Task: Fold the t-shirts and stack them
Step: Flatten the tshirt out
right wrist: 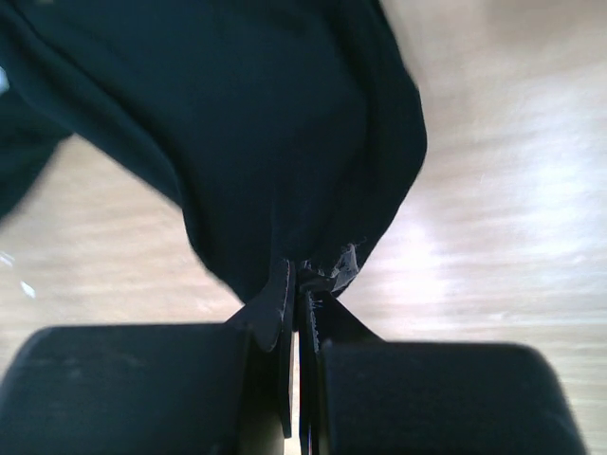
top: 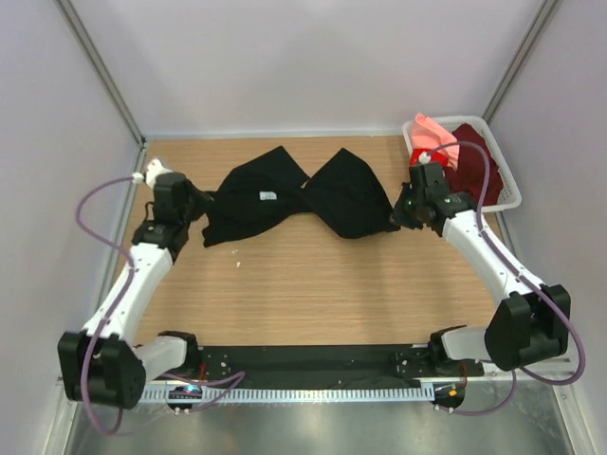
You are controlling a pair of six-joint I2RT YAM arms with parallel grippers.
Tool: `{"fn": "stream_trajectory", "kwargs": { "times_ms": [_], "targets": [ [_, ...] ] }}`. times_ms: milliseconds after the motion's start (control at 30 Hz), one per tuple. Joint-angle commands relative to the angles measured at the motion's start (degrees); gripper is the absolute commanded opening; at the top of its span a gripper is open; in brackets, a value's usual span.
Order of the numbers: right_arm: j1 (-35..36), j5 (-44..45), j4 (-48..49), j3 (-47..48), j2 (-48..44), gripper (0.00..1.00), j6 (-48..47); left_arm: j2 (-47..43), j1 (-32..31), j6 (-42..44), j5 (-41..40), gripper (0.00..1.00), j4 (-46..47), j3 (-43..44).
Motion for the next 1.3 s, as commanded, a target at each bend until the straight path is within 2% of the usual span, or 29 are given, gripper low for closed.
{"fn": "stream_trajectory", "kwargs": {
  "times_ms": [0, 100, 300, 400, 500, 633, 767, 833, 933, 1133, 1267],
  "targets": [
    [-1.6, 7.5, -5.3, 11.0, -2.5, 0.01, 1.0, -7.7, 0.6, 2.0, -8.1, 0.00, -13.3, 13.4],
    [-4.1, 9.1, -9.2, 18.3, -3.3, 0.01, 1.5, -9.7, 1.1, 4.1, -11.4, 0.00, -19.8, 24.4],
    [-7.1, 8.9, -17.1, 29.1, -6.4, 0.01, 0.6, -10.9, 1.2, 6.3, -14.0, 0.00, -28.3, 37.5],
    [-6.9, 7.8, -19.9, 30.1, -7.6, 0.01, 0.3, -11.0, 1.2, 6.5, -13.8, 0.00, -30.3, 38.3],
    [-7.1, 5.3, -19.7, 27.4, -8.4, 0.01, 0.1, -11.3, 1.3, 7.1, -12.9, 0.00, -29.9, 34.5],
    [-7.1, 5.0, -18.8, 24.4, -7.0, 0.01, -1.2, -11.1, 2.3, 6.7, -7.2, 0.00, -28.2, 30.2],
    [-7.0, 1.6, -16.6, 28.6, -0.1, 0.01, -2.2, -12.2, 2.4, 6.3, -6.2, 0.00, -27.6, 29.5],
    [-7.0, 0.5, -16.5, 32.9, 6.2, 0.01, -2.9, -11.9, 2.4, 6.9, -7.7, 0.00, -29.2, 32.2],
    [-7.1, 0.5, -17.1, 46.1, 10.7, 0.01, -2.9, -11.5, 2.4, 8.5, -10.3, 0.00, -32.3, 37.2],
    [-7.1, 3.9, -16.7, 57.8, 8.5, 0.01, -3.1, -14.5, 2.4, 7.4, -11.5, 0.00, -34.7, 47.6],
    [-7.0, 6.4, -17.5, 55.5, 2.0, 0.01, -2.0, -17.8, 2.4, 5.5, -11.5, 0.00, -35.6, 50.7]
  ]
}}
